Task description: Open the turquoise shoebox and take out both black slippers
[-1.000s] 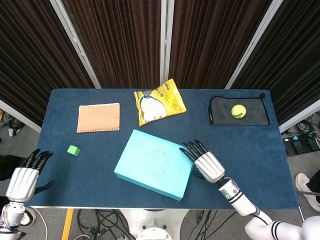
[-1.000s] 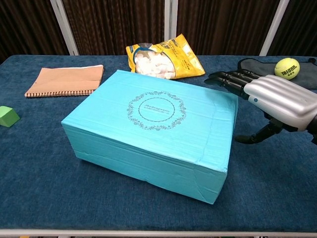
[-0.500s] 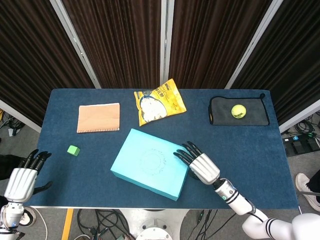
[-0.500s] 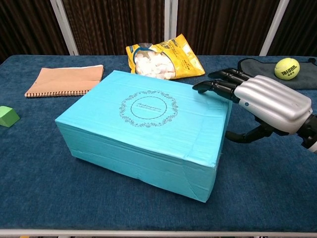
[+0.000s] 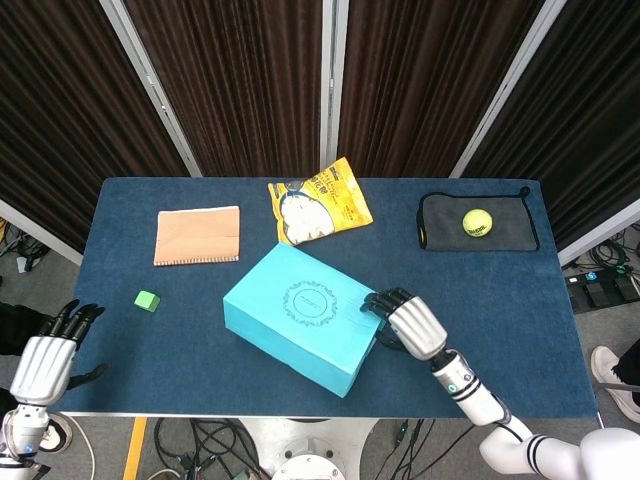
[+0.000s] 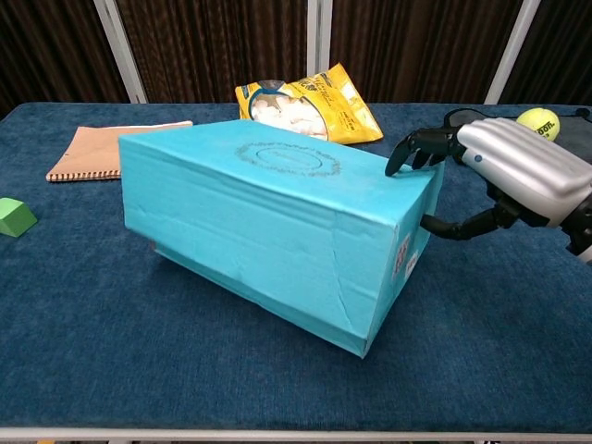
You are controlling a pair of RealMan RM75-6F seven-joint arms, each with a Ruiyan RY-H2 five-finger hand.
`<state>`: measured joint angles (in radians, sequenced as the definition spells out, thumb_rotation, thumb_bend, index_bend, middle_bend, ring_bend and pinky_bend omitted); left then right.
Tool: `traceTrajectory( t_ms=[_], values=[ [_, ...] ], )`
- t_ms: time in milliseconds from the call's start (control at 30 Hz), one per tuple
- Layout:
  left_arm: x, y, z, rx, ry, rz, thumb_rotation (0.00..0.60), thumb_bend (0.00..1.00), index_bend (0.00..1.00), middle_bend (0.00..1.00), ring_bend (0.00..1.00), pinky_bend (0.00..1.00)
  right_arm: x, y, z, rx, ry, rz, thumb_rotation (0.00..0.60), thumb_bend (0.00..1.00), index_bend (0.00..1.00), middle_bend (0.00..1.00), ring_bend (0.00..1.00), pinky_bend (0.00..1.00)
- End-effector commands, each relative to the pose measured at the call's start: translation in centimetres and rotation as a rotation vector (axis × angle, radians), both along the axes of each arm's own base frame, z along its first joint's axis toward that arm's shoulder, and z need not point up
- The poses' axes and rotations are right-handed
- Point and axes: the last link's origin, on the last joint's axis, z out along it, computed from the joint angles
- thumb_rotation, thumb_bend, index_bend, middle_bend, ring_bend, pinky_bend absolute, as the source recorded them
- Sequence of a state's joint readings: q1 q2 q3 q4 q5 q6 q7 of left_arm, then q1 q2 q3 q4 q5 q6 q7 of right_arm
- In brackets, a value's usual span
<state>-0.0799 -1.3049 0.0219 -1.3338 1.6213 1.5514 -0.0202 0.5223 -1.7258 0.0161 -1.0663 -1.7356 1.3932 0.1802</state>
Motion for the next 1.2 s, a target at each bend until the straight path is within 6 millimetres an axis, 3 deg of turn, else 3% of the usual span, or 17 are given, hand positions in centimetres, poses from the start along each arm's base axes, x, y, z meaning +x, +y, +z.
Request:
traceTrajectory(
  t_ms=[33,333,567,733,800,900,967,1033,1200],
  values=[
    [0.0,0.0,0.0,0.0,0.0,-0.001,0.6,0.01,0.16,0.16,0.08,0.29,0.1,-1.2,0.7,0.029,-0.138,-0.11,0.6,0.3,0.64,0.55,0.38,0.49],
    [-0.1,0.1,-0.1,-0.003,0.001,0.006,0.6,0.01,0.16,0.16,0.08,0.29,1.1,-4.1,1.8,0.158,-0.375,-0.308,0.6,0.3,0.64,0.55,0.38,0.49],
    [-0.2,0.1,-0.1,-0.005,0.0,0.009,0.6,0.01,0.16,0.16,0.08,0.29,1.9,-5.6,2.8,0.341,-0.779,-0.568,0.6,0.3,0.65,0.55,0.38,0.49],
    [-0.2,0.2,-0.1,-0.007,0.003,0.009,0.6,0.01,0.16,0.16,0.08,0.29,2.1,-7.1,3.6,0.42,-0.929,-0.681,0.6,0.27,0.63,0.55,0.35,0.48],
    [-0.1,0.2,-0.1,-0.006,0.003,0.009,0.6,0.01,0.16,0.16,0.08,0.29,2.0,-7.5,3.8,0.439,-0.974,-0.711,0.6,0.22,0.5,0.48,0.26,0.4],
    [-0.2,0.2,-0.1,-0.006,0.006,0.011,0.6,0.01,0.16,0.16,0.08,0.29,1.5,-7.8,4.1,0.456,-0.995,-0.728,0.6,0.11,0.15,0.23,0.06,0.15],
    [-0.2,0.2,-0.1,-0.008,0.007,0.013,0.6,0.01,0.16,0.16,0.08,0.29,1.3,-8.0,4.4,0.448,-1.021,-0.732,0.6,0.05,0.01,0.08,0.0,0.04],
    [-0.2,0.2,-0.1,-0.009,0.007,0.012,0.6,0.01,0.16,0.16,0.08,0.29,1.0,-8.3,4.6,0.431,-1.043,-0.734,0.6,0.01,0.0,0.01,0.0,0.0],
    [-0.2,0.1,-0.1,-0.008,0.008,0.013,0.6,0.01,0.16,0.16,0.08,0.29,0.9,-9.1,5.5,0.383,-1.088,-0.728,0.6,0.0,0.0,0.0,0.0,0.0]
  ],
)
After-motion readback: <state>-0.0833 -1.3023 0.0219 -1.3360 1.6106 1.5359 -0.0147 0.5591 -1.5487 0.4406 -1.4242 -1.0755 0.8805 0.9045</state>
